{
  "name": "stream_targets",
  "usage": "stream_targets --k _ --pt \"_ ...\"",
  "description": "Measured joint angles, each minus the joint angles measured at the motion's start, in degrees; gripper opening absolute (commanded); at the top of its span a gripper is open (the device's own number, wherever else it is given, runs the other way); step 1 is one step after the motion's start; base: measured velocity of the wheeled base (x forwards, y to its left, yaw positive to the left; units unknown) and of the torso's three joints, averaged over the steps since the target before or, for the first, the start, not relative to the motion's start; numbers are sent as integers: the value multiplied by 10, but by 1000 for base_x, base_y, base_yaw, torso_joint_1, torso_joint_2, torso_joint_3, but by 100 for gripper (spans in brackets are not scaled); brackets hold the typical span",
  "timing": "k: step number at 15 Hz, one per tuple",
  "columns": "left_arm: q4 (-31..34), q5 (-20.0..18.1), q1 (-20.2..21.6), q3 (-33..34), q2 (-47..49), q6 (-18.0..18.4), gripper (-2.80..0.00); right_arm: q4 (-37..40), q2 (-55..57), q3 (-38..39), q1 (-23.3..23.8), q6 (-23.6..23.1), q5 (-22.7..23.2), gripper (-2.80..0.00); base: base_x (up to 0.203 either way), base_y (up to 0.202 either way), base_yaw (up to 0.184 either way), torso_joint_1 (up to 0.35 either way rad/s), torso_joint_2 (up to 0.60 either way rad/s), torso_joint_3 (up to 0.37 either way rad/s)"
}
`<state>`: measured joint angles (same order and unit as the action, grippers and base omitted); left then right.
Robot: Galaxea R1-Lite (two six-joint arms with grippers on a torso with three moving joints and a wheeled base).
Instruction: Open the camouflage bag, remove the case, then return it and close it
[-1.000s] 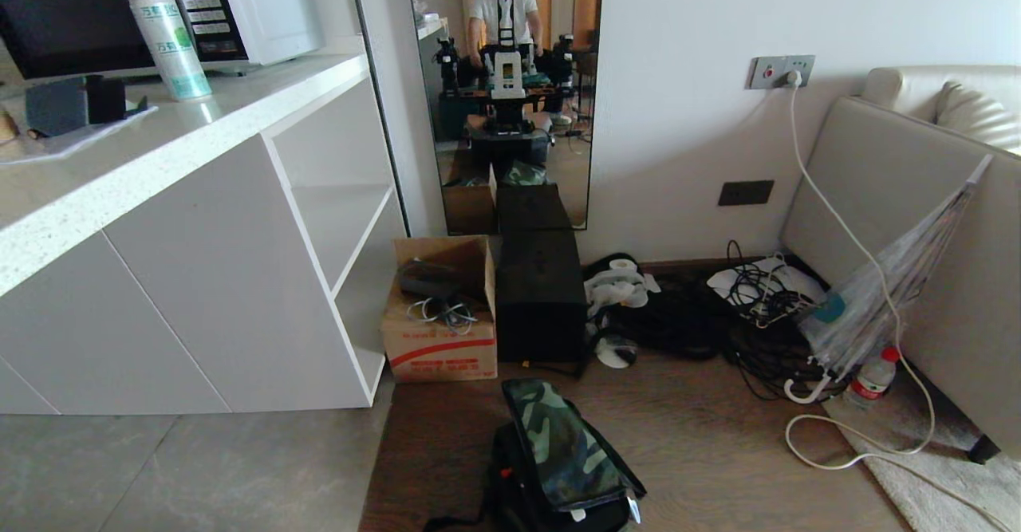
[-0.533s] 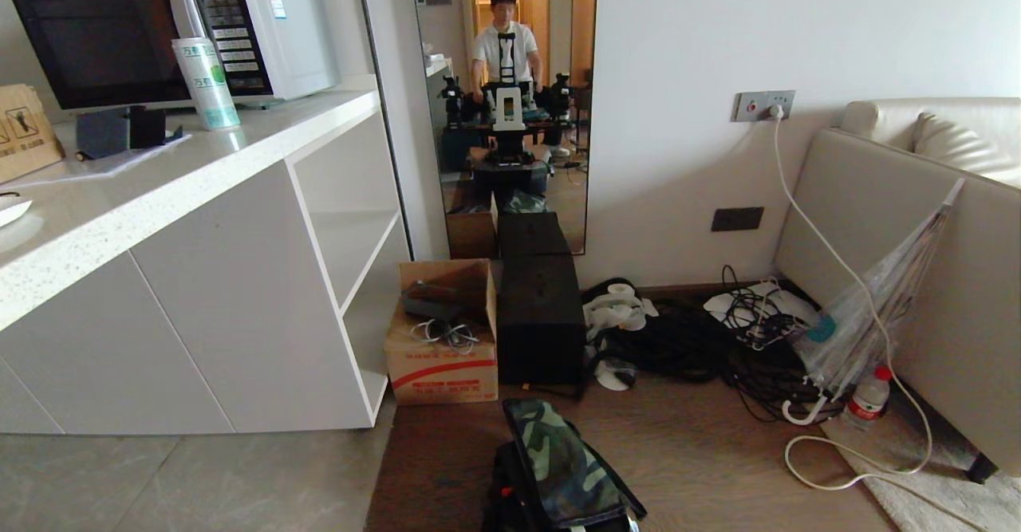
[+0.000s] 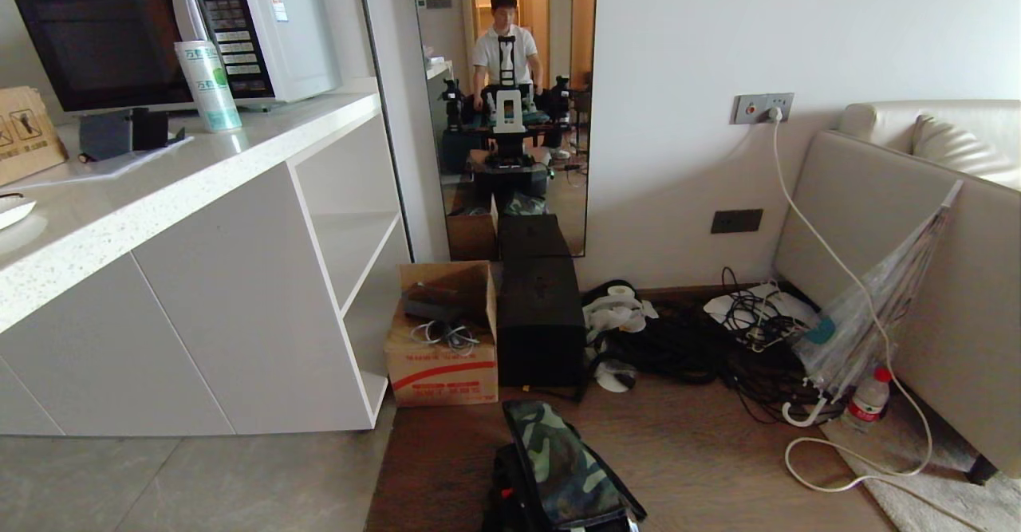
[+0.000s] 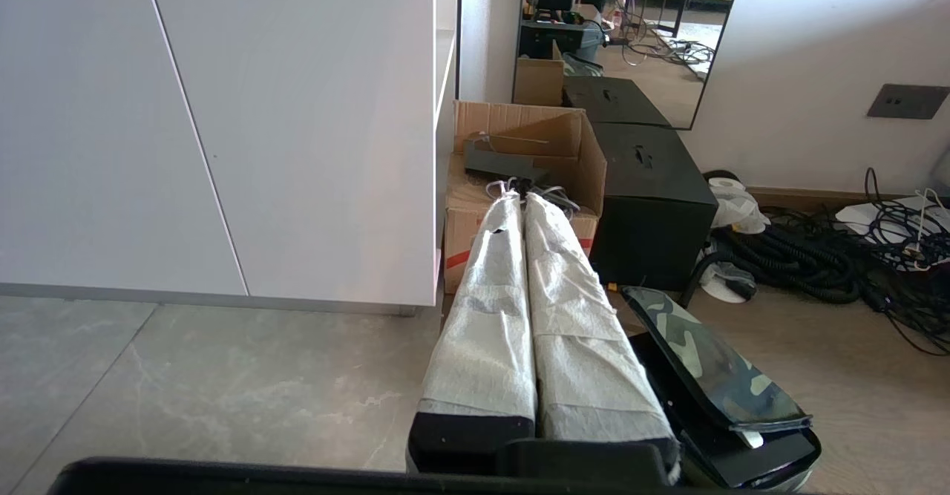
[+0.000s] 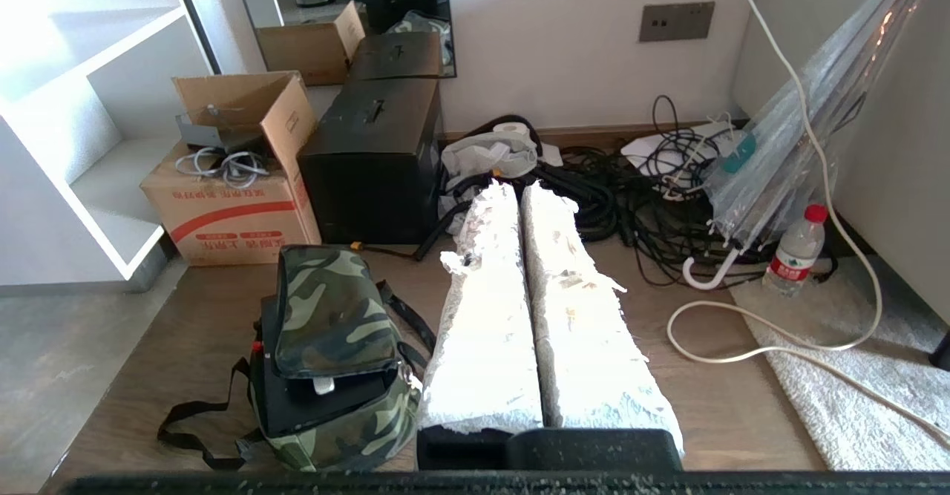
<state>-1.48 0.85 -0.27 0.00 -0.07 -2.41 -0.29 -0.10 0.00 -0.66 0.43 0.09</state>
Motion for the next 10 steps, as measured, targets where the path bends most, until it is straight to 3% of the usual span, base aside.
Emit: stream_targets --k 10 --pt "0 0 0 0 0 0 -280 1 0 0 0 -1 -1 -280 0 0 0 0 0 0"
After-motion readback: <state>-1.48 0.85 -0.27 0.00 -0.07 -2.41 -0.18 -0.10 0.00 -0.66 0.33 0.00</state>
